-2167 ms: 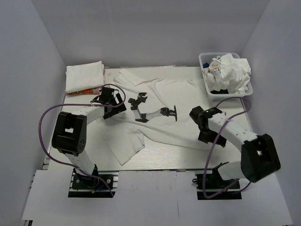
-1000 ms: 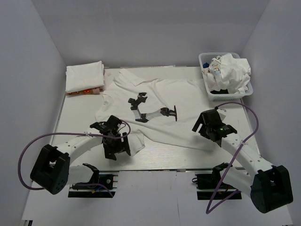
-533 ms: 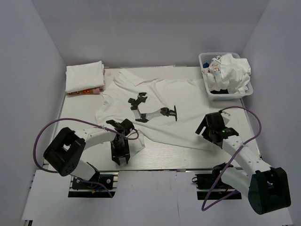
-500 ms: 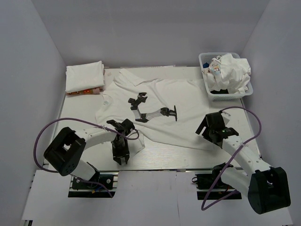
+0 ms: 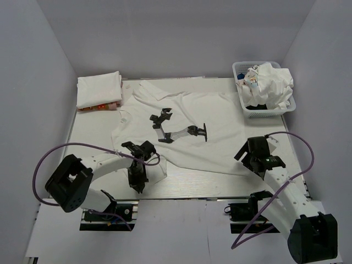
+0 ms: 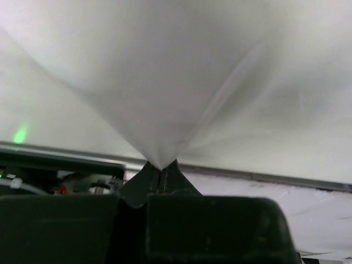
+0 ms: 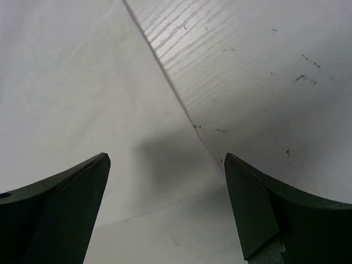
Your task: Fold and stack the t-shirts
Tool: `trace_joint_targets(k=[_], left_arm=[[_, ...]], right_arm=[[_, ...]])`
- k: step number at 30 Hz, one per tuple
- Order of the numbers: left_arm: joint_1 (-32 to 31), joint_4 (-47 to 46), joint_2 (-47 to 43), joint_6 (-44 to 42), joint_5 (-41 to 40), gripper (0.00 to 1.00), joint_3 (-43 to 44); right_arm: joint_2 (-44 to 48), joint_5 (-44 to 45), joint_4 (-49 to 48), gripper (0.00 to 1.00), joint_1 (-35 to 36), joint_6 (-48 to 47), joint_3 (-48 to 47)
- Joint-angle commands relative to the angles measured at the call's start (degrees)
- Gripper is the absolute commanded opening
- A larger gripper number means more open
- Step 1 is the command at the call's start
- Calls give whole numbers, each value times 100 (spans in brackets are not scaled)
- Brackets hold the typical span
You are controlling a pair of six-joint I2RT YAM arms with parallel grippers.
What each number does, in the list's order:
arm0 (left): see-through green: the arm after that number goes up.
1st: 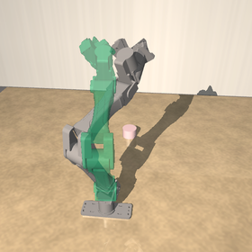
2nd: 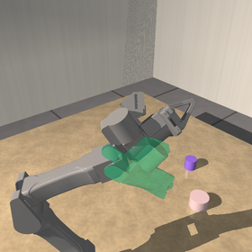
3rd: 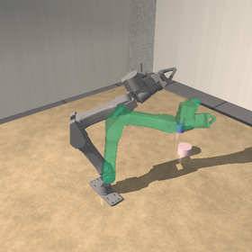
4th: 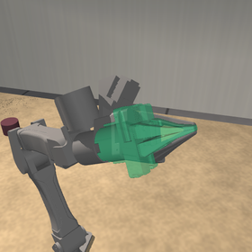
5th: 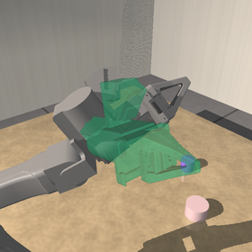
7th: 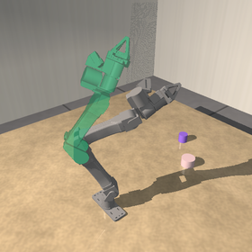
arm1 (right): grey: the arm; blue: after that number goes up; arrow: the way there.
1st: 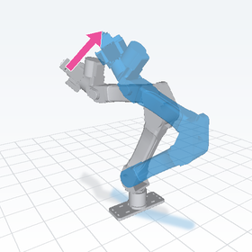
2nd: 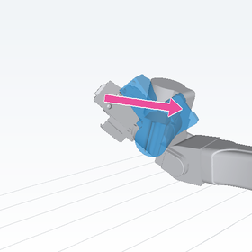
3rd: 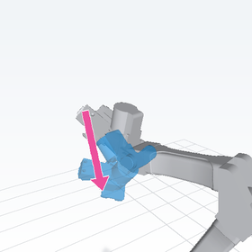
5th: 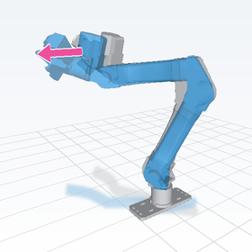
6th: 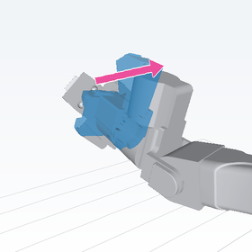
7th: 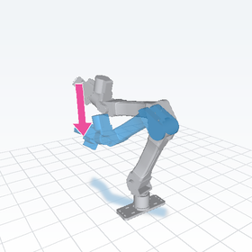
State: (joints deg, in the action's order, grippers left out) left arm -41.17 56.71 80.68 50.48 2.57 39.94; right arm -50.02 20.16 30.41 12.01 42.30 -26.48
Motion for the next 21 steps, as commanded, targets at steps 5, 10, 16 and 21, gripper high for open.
trace_joint_targets(k=[5, 10, 16, 21], left_arm=[[-40, 894, -931, -108, 50, 0, 22], [-40, 904, -1195, -222, 121, 0, -30], [-40, 456, -1423, -407, 332, 0, -136], [-40, 60, -1617, -469, 332, 0, 74]], right_arm=[[230, -652, 202, 85, -164, 330, 257], [-33, -970, -88, 75, -208, 507, 530], [-289, -1058, -440, 49, -252, 630, 750], [-228, -1015, -335, 9, -243, 525, 592]])
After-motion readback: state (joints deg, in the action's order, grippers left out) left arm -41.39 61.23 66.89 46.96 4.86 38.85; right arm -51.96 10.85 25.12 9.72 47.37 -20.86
